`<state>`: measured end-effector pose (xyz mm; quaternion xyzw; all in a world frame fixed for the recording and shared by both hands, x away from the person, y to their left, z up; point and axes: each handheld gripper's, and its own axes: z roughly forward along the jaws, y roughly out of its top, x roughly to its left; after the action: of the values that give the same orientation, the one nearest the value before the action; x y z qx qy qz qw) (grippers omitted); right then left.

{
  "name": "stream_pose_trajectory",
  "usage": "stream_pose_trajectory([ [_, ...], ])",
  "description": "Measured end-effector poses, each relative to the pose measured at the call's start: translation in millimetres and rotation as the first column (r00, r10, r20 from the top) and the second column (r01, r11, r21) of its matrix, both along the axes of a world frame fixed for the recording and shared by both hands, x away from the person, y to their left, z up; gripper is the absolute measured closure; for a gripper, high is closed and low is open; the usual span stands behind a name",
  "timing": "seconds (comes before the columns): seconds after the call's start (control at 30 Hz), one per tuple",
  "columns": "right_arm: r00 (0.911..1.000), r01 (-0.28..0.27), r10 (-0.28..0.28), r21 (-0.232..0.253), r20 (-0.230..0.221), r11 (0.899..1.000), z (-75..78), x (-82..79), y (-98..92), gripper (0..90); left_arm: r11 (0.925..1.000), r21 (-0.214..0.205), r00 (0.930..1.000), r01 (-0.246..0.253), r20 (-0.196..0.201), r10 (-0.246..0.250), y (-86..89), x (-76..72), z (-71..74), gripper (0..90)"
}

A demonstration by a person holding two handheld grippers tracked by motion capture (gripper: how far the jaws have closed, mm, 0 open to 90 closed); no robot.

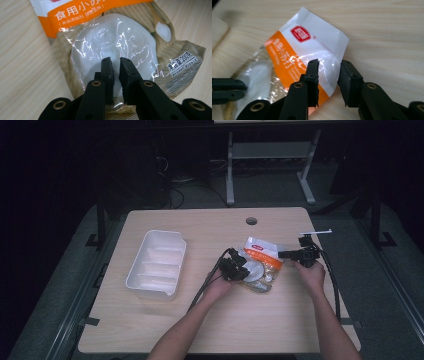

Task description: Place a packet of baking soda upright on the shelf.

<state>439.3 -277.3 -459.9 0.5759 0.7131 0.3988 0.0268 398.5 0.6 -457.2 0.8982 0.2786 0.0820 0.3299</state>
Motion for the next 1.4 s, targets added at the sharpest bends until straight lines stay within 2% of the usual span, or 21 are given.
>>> stream_pose_trajectory([
  [0.03,0.9999,0.001,-0.001,-0.034,-0.013,0.999,-3.0,0.7,1.2,73.7,1.0,0.0,1.0,-0.001,-0.001,0.001,-0.3,-0.2,0.0,81.1],
  [0.23,0.9995,-0.025,0.024,-0.025,-0.021,0.999,-5.3,1.4,4.1,86.1,1.0,-0.001,1.0,0.0,-0.001,0.0,-0.1,0.0,-0.1,81.1],
  [0.27,0.9997,-0.025,0.024,-0.046,-0.009,0.999,-3.7,0.9,4.7,88.5,1.0,-0.001,1.0,0.0,-0.001,0.0,-0.1,-0.1,-0.1,81.1],
  [0.33,0.9998,-0.022,0.021,-0.048,-0.002,0.999,-2.7,1.1,6.2,86.3,1.0,-0.001,1.0,0.0,0.0,0.0,-0.1,-0.2,-0.2,81.0],
  [0.43,0.9997,-0.018,0.018,-0.045,-0.015,0.999,-6.7,3.0,7.4,83.9,1.0,-0.002,1.0,0.001,0.001,-0.001,-0.2,-0.4,-0.3,80.8],
  [0.5,0.9997,-0.017,0.016,-0.038,-0.016,0.999,-7.1,3.6,7.8,86.2,1.0,-0.002,1.0,0.002,0.002,-0.002,-0.1,-0.6,-0.4,80.4],
  [0.57,0.9997,-0.022,0.021,-0.052,-0.009,0.998,-5.5,3.3,9.0,88.7,0.9999,-0.011,1.0,0.007,-0.002,-0.007,0.9,-0.2,-0.7,79.5],
  [0.67,0.9988,-0.039,0.042,-0.078,0.027,0.996,2.6,0.0,11.6,89.8,0.9994,-0.032,0.9995,0.011,-0.028,-0.012,3.5,1.8,-0.4,74.1],
  [0.73,0.9981,-0.043,0.046,-0.08,0.039,0.996,5.4,-1.3,11.7,89.9,0.999,-0.044,0.9996,0.001,-0.03,-0.002,5.5,1.5,0.5,71.1],
  [0.8,0.9951,-0.063,0.069,-0.085,0.071,0.994,14.7,-5.9,13.8,90.0,0.9979,-0.065,0.9995,-0.008,-0.032,0.006,9.3,2.0,1.1,61.9],
  [0.83,0.9951,-0.063,0.069,-0.085,0.071,0.994,14.7,-5.9,13.8,90.0,0.9963,-0.084,0.9992,-0.015,-0.038,0.012,11.4,2.5,1.1,61.9],
  [0.87,0.9915,-0.079,0.089,-0.103,0.095,0.992,21.2,-10.3,16.6,90.0,0.9929,-0.116,0.9988,-0.029,-0.042,0.024,16.1,2.9,1.2,53.7],
  [0.9,0.9915,-0.079,0.089,-0.103,0.095,0.992,21.2,-10.3,16.6,90.0,0.9929,-0.116,0.9988,-0.029,-0.042,0.024,16.1,2.9,1.2,49.8],
  [0.93,0.9892,-0.087,0.098,-0.107,0.109,0.991,24.8,-12.8,18.1,90.0,0.991,-0.13,0.9987,-0.031,-0.045,0.026,19.0,3.5,1.2,49.8],
  [1.0,0.9833,-0.108,0.124,-0.119,0.133,0.987,32.4,-18.3,21.1,90.0,0.9852,-0.165,0.998,-0.045,-0.051,0.037,25.0,4.6,1.2,39.5],
  [1.13,0.9677,-0.148,0.174,-0.146,0.183,0.978,46.7,-29.6,26.5,90.0,0.9673,-0.242,0.996,-0.074,-0.067,0.059,37.5,7.6,1.7,29.0],
  [1.23,0.9548,-0.173,0.201,-0.14,0.219,0.975,57.3,-38.4,29.4,90.0,0.9523,-0.289,0.9923,-0.097,-0.102,0.071,45.3,12.1,0.0,25.8],
  [1.27,0.9486,-0.181,0.211,-0.142,0.236,0.973,62.0,-42.4,31.0,90.0,0.949,-0.299,0.9913,-0.1,-0.112,0.069,46.8,13.3,-0.7,24.4],
  [1.3,0.9371,-0.196,0.229,-0.144,0.263,0.97,68.8,-48.0,33.7,90.0,0.9406,-0.322,0.9882,-0.109,-0.138,0.067,49.5,15.5,-3.0,23.7],
  [1.4,0.9179,-0.225,0.264,-0.159,0.297,0.961,80.8,-56.4,39.5,90.0,0.9363,-0.332,0.9858,-0.115,-0.154,0.066,50.4,17.0,-5.3,23.5],
])
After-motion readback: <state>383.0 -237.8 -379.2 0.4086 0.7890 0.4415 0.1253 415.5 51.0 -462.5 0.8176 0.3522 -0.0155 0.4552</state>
